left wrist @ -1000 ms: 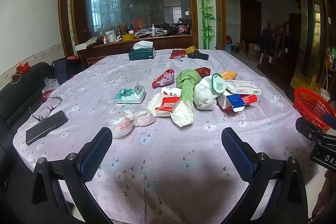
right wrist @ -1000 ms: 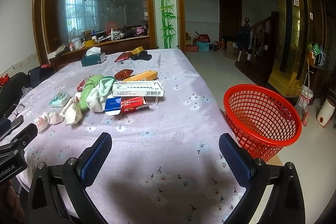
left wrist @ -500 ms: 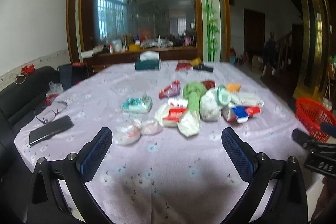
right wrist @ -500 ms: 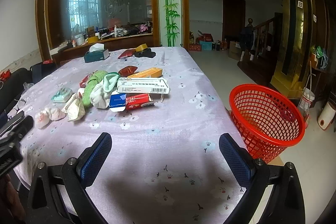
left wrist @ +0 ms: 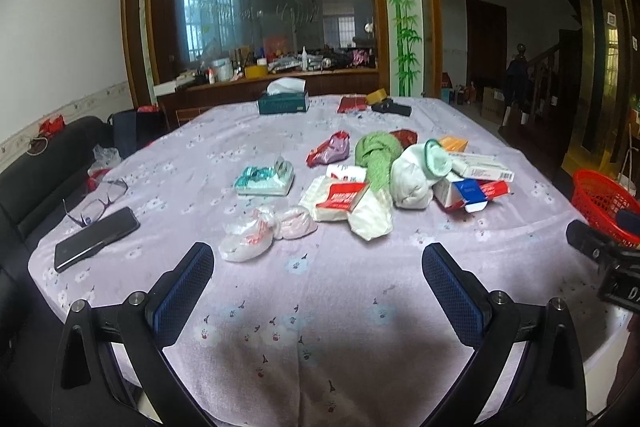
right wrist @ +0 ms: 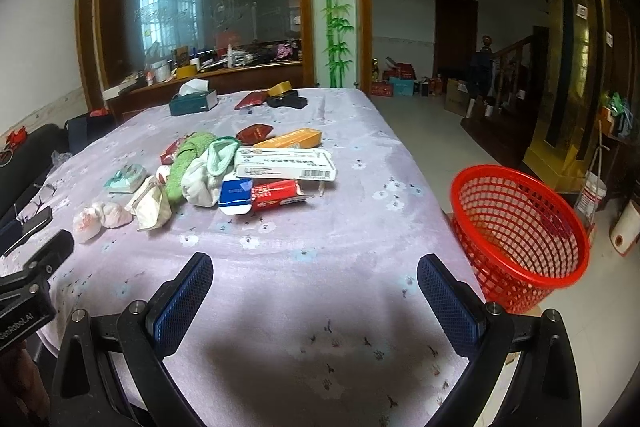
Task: Collect trash
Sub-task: 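Grasp the crumpled plastic bag with the left gripper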
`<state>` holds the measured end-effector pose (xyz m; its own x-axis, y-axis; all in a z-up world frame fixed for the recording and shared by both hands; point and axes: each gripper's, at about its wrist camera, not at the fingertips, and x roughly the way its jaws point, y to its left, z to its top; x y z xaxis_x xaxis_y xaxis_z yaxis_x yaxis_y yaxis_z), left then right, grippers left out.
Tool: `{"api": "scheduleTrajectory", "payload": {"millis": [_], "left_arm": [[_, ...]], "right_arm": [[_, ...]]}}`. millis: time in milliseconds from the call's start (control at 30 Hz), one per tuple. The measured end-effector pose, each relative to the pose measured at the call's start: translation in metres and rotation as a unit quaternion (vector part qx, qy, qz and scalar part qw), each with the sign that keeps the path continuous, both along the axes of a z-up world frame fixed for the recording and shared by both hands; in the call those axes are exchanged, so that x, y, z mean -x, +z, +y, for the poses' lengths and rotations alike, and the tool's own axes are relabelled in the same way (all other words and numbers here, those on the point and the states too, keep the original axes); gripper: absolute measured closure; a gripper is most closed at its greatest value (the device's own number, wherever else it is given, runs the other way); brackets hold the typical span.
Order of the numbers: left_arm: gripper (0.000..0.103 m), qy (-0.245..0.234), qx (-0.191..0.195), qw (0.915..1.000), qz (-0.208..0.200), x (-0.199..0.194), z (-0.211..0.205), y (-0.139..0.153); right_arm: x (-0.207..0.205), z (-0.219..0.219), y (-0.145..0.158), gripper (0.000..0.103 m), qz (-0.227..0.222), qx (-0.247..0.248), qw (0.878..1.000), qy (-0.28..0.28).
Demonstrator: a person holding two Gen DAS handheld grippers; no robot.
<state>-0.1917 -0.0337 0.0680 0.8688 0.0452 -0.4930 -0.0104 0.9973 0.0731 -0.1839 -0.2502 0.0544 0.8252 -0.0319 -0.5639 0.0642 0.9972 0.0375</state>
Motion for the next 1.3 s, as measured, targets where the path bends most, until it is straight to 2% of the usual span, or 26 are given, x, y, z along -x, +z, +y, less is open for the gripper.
{"api": "scheduleTrajectory", "payload": {"millis": [133,267,367,400,433,500,533,567,633,767,900,1000,1100,1167,1233,1300], "left_arm": [[0.0,-0.001,0.025,0.9993,0.027,-0.014,0.019,-0.003],[0.0,-0.003,0.062,0.9961,0.063,-0.033,0.055,-0.004],[0.0,0.002,0.082,0.9935,0.078,-0.044,0.079,-0.004],[0.002,0.004,0.093,0.9921,0.085,-0.049,0.088,-0.005],[0.011,0.006,0.103,0.9906,0.089,-0.053,0.097,-0.005],[0.025,0.009,0.121,0.9871,0.105,-0.062,0.11,-0.008],[0.028,0.008,0.128,0.9852,0.113,-0.066,0.114,-0.009],[0.028,0.007,0.141,0.9827,0.12,-0.069,0.121,-0.011],[0.028,0.005,0.151,0.9808,0.123,-0.075,0.127,-0.013],[0.028,-0.031,0.131,0.9816,0.135,-0.092,0.118,-0.016],[0.028,-0.082,0.078,0.9814,0.155,-0.116,0.093,-0.025],[0.028,-0.089,0.054,0.9802,0.168,-0.13,0.083,-0.033],[0.028,-0.09,0.046,0.9777,0.184,-0.144,0.078,-0.04],[0.039,-0.091,0.042,0.9755,0.196,-0.151,0.076,-0.044],[0.057,-0.096,0.046,0.9729,0.205,-0.155,0.074,-0.048],[0.062,-0.095,0.043,0.971,0.215,-0.157,0.073,-0.054]], "right_arm": [[-0.012,0.006,0.004,0.002,0.008,-0.004,0.999,0.033],[-0.031,0.012,0.007,0.012,0.034,-0.032,0.995,0.084],[-0.047,0.017,0.006,0.019,0.049,-0.032,0.993,0.102],[-0.053,0.017,0.006,0.019,0.054,-0.033,0.993,0.104],[-0.061,0.016,0.004,0.02,0.067,-0.046,0.991,0.107],[-0.08,0.008,-0.001,0.027,0.097,-0.103,0.983,0.113],[-0.088,0.004,-0.003,0.034,0.107,-0.126,0.98,0.112],[-0.095,0.001,-0.005,0.037,0.116,-0.138,0.978,0.105],[-0.107,-0.002,-0.008,0.037,0.126,-0.152,0.976,0.096],[-0.11,0.004,-0.005,0.037,0.12,-0.146,0.977,0.096],[-0.106,0.015,-0.002,0.037,0.116,-0.141,0.977,0.112],[-0.103,0.024,0.002,0.037,0.115,-0.136,0.975,0.136],[-0.104,0.038,0.006,0.037,0.113,-0.124,0.972,0.165],[-0.106,0.049,0.009,0.037,0.114,-0.114,0.97,0.182],[-0.11,0.059,0.01,0.037,0.117,-0.11,0.967,0.2],[-0.116,0.073,0.01,0.037,0.122,-0.106,0.962,0.22]]}}
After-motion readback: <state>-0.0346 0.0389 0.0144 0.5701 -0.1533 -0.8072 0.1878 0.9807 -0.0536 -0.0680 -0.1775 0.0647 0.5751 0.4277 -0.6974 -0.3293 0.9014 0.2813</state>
